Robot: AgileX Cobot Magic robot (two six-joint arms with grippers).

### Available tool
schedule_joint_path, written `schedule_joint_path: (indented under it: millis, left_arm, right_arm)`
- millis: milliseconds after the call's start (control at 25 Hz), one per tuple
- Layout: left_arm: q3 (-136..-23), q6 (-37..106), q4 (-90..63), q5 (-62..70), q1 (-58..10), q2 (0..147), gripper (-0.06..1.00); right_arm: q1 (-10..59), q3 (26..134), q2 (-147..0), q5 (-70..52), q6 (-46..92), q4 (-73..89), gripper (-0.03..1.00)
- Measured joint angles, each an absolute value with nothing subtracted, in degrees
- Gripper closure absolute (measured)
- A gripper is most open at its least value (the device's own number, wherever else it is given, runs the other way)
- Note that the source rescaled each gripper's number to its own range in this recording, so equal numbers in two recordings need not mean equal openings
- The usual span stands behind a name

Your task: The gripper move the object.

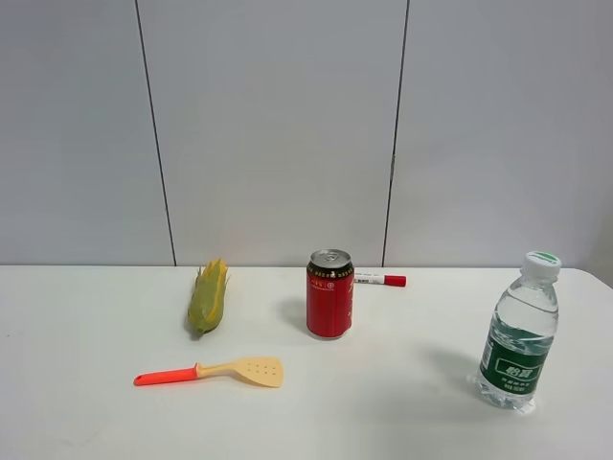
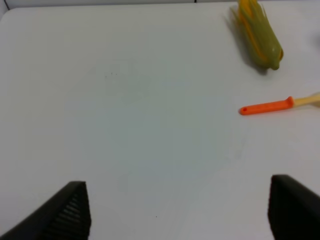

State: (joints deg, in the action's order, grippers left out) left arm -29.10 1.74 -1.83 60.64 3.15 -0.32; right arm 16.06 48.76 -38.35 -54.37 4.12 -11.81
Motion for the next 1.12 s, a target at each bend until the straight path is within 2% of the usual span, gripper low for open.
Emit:
schedule_joint_path:
  millis: [240,560,800,1120]
  left_arm:
    - [-29.1,1.7,-1.8,60.6,3.1,-0.3,-0.06]
    - [-29.1,1.7,-1.8,60.6,3.1,-0.3,-0.06]
    - [-29.1,1.7,-1.8,60.6,3.1,-0.3,-0.06]
    - [-29.1,1.7,-1.8,60.6,3.1,-0.3,-0.06]
  right_arm:
    - [11.0,37.6,-21.4,-53.5,-1.3,-8.4,-0.03]
    - [2.6,30.2,-7.2,-58.4,-4.6,-3.8,-0.03]
    - [1.9,28.9,-1.3,-60.3,-5.2,-3.5,-0.03]
    - [1.9,28.6,-0.5,-60.5,-5.2,-3.3,-0.03]
